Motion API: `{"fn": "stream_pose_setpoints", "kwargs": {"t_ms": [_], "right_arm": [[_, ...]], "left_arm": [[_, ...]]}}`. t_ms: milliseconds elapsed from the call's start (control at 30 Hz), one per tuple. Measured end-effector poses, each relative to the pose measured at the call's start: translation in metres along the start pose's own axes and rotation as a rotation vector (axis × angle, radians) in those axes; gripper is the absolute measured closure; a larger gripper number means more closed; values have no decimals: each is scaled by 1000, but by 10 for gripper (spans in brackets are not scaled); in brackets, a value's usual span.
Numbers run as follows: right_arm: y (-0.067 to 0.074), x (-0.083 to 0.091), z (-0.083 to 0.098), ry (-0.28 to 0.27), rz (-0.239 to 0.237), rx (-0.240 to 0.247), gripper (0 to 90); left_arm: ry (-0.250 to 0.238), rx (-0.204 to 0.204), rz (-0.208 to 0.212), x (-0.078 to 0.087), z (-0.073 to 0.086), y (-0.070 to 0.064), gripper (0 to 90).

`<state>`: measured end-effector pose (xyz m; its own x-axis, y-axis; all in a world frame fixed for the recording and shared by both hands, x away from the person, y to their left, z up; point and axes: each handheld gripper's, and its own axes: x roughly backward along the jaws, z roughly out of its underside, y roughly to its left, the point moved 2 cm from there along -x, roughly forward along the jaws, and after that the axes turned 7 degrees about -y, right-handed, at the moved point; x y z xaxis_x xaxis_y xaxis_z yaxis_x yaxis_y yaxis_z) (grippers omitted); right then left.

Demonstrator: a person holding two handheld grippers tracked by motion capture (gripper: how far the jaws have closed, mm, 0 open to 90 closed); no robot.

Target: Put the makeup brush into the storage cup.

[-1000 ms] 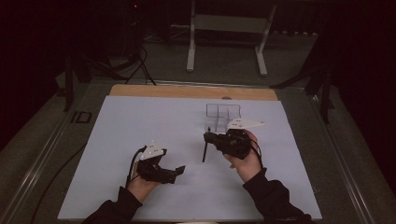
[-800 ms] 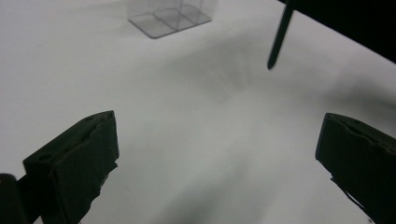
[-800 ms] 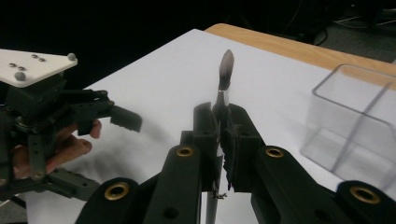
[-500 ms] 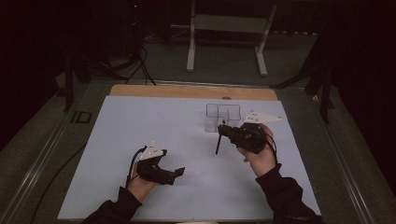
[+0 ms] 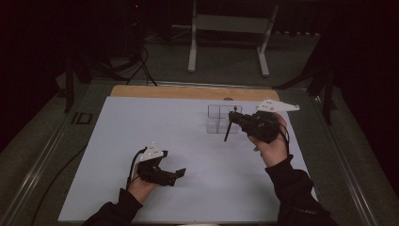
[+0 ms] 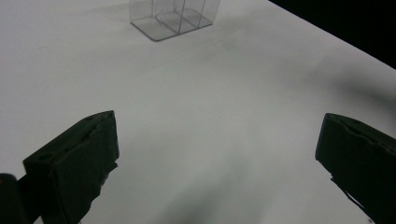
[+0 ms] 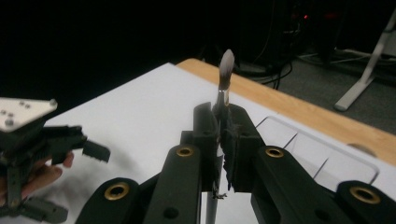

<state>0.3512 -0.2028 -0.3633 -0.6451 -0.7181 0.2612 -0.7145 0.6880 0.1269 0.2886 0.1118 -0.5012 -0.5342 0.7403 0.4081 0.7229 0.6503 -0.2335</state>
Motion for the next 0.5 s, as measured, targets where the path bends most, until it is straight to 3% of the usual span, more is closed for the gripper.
{"fn": "stream_pose_setpoints", "kwargs": {"t_ms": [500], "right_arm": [[-26,-6,-27,-52,56,27,843]], "left_arm": [[-3,-10,10,0,0,-1,9]]}}
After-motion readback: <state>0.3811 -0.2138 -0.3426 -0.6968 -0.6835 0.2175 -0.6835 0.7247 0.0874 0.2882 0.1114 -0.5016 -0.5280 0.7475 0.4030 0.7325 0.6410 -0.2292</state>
